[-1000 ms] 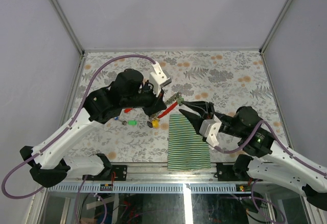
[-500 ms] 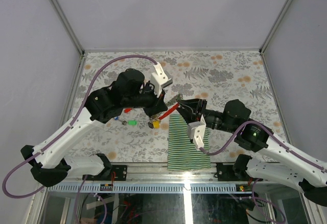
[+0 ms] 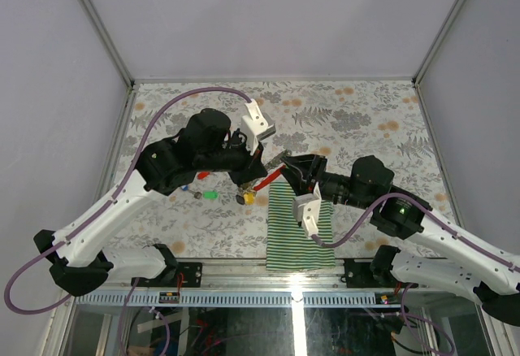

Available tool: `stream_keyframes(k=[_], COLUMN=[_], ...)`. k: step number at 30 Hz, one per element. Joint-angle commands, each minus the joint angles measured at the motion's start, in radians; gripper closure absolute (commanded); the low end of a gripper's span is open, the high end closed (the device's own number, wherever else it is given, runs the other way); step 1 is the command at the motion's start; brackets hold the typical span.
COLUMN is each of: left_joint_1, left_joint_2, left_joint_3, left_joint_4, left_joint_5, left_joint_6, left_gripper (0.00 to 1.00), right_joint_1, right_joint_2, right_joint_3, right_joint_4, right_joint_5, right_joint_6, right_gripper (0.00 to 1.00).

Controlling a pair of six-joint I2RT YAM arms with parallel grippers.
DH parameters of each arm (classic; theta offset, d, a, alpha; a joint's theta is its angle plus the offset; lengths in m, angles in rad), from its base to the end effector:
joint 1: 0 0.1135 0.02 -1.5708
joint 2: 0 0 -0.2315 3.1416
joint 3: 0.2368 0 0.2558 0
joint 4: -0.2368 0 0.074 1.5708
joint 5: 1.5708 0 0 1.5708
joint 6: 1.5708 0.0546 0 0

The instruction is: Put the keys on the keyring

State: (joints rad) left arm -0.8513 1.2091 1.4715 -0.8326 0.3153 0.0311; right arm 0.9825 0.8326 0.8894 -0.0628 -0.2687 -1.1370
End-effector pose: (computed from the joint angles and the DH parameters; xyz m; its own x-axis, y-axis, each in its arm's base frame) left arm 0.1643 -0.2132 0.3845 -0.3280 0.4192 -0.8466 0.8977 0.4173 -0.1411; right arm 0.1187 0.2041 0.3580 0.8600 -0.2872 -0.4218 -0.4021 0.1275 -0.9067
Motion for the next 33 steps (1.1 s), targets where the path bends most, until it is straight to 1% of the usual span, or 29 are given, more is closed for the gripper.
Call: stream_keyframes(k=[1, 12, 25, 33], left_joint_1=[-0.008, -0.011, -0.015, -0.019], left_joint_2=[0.0, 0.002, -0.003, -0.002], left_joint_3=[0.041, 0.038, 0.039, 0.04], left_joint_4=[0.015, 0.007, 0.006, 0.005], left_joint_5=[0.026, 0.02, 0.024, 0.029], left_joint_6=[-0.011, -0.011, -0.014, -0.013], left_gripper=[1.0, 1.0, 1.0, 1.0], right_joint_1=[0.009, 0.01, 0.009, 0.009], right_joint_2=[0.006, -0.016, 0.015, 0.033], right_joint_3=[0.051, 0.058, 0.059, 0.057], right_joint_4=[0.034, 0.029, 0.028, 0.048], right_joint_5=[0.033, 0.026, 0.041, 0.046], right_joint_6=[-0.018, -0.007, -0.027, -0.034], right_gripper=[0.59, 0.6, 0.61, 0.64])
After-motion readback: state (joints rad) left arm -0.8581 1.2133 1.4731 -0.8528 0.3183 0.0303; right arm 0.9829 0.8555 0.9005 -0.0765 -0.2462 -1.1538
